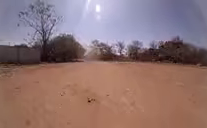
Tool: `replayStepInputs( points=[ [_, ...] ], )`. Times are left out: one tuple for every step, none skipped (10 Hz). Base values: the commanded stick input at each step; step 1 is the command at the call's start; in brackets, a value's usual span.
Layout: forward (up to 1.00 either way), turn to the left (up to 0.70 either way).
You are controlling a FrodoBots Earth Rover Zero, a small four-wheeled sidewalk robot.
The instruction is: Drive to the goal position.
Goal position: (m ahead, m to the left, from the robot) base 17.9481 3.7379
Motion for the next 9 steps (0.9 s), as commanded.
replayStepInputs(
  points=[
    [1.0, 0.0],
    [1.0, 0.0],
    [1.0, 0.0],
    [1.0, 0.0],
    [1.0, 0.0],
    [1.0, 0.0],
    [1.0, 0.0],
    [1.0, 0.0],
    [1.0, 0.0]
  ],
)
